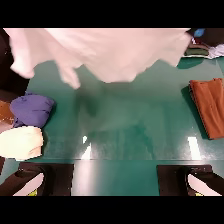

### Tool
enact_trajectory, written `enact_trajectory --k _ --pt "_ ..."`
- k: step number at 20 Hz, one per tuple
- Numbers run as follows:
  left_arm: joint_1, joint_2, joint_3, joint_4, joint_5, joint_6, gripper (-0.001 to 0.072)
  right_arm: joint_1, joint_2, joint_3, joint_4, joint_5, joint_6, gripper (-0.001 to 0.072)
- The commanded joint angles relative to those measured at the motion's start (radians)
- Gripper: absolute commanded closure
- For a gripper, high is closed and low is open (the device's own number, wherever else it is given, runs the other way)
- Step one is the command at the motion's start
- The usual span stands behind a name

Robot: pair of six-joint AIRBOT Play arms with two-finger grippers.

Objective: Fold the shirts.

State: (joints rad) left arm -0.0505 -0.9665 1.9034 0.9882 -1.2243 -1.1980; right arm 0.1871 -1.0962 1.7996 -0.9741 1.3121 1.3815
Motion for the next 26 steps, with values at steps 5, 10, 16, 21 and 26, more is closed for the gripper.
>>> enact_trajectory --k 5,10,16,21,26 --pt "0.001 0.116 0.048 -0.109 -0.025 0.006 0.0685 -0.013 0.006 0.312 -0.163 0.153 0.061 0.0703" --pt "0.001 0.034 -0.117 -0.076 -0.105 0.023 0.0685 -0.012 -0.031 0.135 -0.198 0.142 0.088 0.0703" --pt "0.001 -0.181 -0.616 -0.075 -0.030 0.071 0.0684 0.040 -0.305 -0.104 -0.206 0.121 0.085 0.0703" --pt "0.001 -0.419 -0.681 -0.082 0.277 0.107 0.0684 0.039 -0.495 -0.156 -0.204 -0.025 0.085 0.0702" --pt "0.002 -0.460 -0.681 -0.080 0.399 0.107 0.0683 0.040 -0.583 -0.086 -0.195 -0.018 0.088 0.0702"
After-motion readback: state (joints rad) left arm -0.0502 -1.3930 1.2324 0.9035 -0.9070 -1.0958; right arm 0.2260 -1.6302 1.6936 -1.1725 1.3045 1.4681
